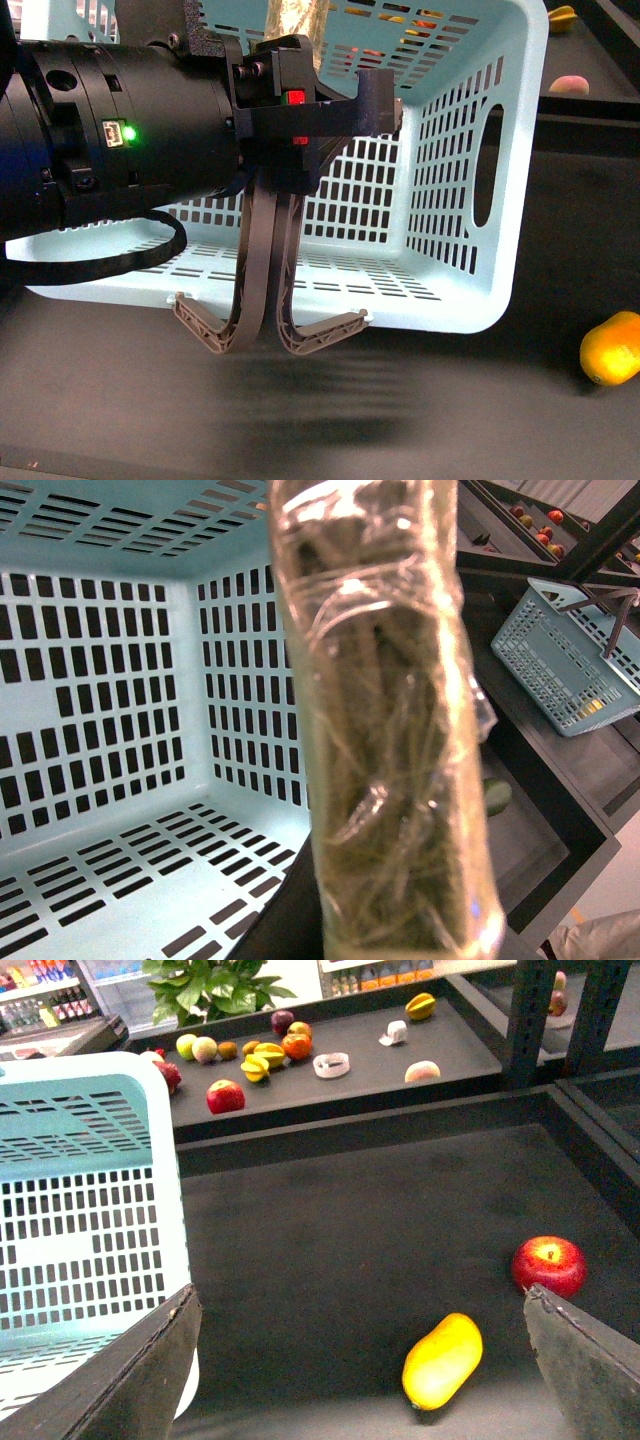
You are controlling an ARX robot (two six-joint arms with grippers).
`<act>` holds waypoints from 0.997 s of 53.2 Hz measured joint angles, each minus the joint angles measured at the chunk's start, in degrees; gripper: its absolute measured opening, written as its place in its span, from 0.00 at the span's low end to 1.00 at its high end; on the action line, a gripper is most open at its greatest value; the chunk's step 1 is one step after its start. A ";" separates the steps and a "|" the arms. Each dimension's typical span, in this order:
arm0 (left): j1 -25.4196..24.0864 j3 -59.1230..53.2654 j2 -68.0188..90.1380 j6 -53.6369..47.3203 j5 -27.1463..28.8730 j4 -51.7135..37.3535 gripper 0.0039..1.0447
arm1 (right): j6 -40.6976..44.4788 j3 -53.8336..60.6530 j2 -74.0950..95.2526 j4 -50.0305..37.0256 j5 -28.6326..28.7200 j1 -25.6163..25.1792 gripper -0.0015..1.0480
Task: Pick mango with right arm and hold basket with left
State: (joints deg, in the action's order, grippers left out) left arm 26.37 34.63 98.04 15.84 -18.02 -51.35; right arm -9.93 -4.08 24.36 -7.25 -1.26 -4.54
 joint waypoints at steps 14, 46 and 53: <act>-0.02 -0.02 0.00 0.02 0.00 0.00 0.07 | 1.36 -7.58 32.81 -18.36 7.61 -6.99 0.92; 0.00 -0.02 0.00 -0.04 0.02 0.00 0.07 | 4.72 -22.73 86.25 -37.40 6.84 -12.81 0.92; 0.00 -0.02 0.00 -0.07 0.00 0.00 0.07 | 4.33 -26.86 94.64 -38.03 6.29 -13.00 0.92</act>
State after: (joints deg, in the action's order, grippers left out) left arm 26.37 34.61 98.04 15.77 -18.02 -51.35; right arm -5.61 -30.94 119.00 -45.28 5.04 -17.54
